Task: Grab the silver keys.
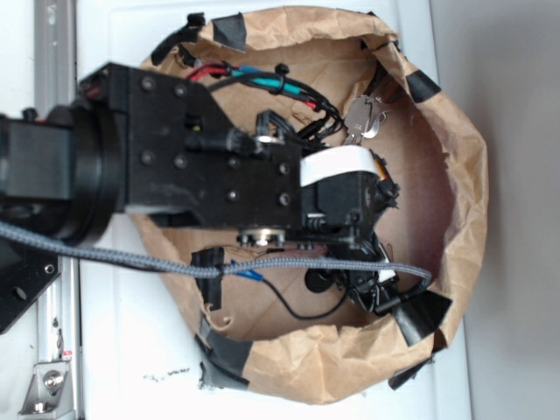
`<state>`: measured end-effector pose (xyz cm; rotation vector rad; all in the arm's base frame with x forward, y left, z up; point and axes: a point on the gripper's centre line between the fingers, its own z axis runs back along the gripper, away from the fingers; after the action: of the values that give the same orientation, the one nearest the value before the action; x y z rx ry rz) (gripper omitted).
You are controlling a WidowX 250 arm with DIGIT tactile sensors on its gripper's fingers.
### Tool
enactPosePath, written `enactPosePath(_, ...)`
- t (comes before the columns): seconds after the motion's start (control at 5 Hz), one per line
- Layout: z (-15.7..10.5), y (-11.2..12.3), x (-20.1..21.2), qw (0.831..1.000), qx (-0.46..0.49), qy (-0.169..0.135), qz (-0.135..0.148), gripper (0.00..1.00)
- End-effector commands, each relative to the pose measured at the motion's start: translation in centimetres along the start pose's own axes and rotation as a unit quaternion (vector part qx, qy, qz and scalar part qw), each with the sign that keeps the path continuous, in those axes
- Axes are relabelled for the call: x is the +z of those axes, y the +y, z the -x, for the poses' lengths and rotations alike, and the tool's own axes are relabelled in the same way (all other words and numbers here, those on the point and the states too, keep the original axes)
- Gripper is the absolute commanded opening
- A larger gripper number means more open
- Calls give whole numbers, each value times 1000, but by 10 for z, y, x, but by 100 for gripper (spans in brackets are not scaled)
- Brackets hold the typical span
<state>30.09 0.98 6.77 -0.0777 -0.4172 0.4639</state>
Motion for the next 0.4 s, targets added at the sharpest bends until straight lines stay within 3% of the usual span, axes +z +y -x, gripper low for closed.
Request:
enactPosePath(0.0, -12, 13, 18, 997, 64, -44, 2, 100)
enactPosePath(0.2, -8, 18, 17, 993, 87, -81, 2, 100)
